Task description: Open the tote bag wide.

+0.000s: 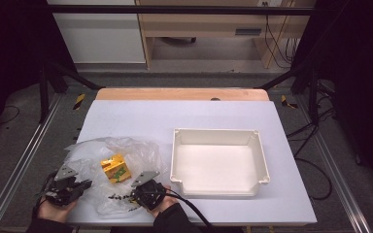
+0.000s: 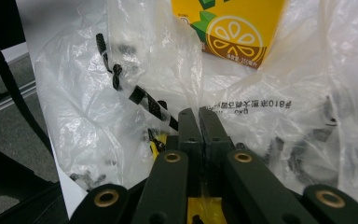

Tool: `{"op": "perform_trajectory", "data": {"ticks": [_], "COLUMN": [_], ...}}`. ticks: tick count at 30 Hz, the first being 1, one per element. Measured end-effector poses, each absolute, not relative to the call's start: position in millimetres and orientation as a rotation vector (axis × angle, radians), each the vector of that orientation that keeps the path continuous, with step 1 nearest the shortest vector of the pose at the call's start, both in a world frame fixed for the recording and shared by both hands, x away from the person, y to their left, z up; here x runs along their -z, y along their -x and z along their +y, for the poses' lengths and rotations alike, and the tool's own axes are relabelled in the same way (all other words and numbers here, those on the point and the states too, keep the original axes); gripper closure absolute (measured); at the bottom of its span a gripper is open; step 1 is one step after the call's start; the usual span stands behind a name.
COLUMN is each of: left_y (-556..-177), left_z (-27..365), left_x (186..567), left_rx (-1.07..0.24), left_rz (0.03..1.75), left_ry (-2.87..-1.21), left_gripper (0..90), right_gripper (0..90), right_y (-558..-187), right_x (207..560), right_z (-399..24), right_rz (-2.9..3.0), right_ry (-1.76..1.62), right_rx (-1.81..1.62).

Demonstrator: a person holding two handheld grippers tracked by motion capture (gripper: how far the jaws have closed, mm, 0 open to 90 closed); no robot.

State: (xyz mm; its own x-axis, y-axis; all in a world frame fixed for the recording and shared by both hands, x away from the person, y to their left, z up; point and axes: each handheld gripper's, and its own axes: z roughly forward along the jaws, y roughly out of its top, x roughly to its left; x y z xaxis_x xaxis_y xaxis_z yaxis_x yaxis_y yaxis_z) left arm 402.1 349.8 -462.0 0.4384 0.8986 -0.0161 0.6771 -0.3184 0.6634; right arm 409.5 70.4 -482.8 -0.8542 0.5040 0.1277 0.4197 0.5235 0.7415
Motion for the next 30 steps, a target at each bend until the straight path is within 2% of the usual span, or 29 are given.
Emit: {"op": "perform_trajectory", "data": {"ticks": [9, 12, 13, 16, 19, 26, 30], "left_y": [-405.3, -405.3, -405.2, -404.2, -401.1, -390.8, -383.7], "left_z": [346.5, 347.4, 347.0, 346.8, 347.8, 350.4, 352.7], "left_x": [466.7, 466.6, 466.8, 464.0, 458.9, 441.8, 427.5], "left_rx": [-0.470, -0.471, -0.474, -0.487, -0.500, -0.543, -0.581], "left_rz": [1.325, 1.322, 1.322, 1.312, 1.301, 1.283, 1.273], "left_ry": [-2.131, -2.132, -2.125, -2.116, -2.080, -1.971, -1.892], "left_gripper": [89.4, 89.0, 89.0, 80.7, 73.9, 55.0, 48.2], "right_gripper": [89.3, 86.6, 81.7, 69.6, 65.4, 59.8, 58.8], "right_y": [-408.6, -408.7, -408.5, -406.4, -405.9, -405.0, -405.6], "right_x": [486.7, 486.4, 485.5, 480.4, 472.3, 449.9, 439.1], "right_z": [64.4, 64.2, 63.9, 62.1, 59.3, 50.3, 44.4], "right_rz": [2.638, 2.643, 2.645, 2.614, 2.575, 2.484, 2.432], "right_ry": [-0.832, -0.833, -0.833, -0.823, -0.807, -0.774, -0.776], "right_rx": [-1.269, -1.270, -1.268, -1.318, -1.364, -1.475, -1.508]}}
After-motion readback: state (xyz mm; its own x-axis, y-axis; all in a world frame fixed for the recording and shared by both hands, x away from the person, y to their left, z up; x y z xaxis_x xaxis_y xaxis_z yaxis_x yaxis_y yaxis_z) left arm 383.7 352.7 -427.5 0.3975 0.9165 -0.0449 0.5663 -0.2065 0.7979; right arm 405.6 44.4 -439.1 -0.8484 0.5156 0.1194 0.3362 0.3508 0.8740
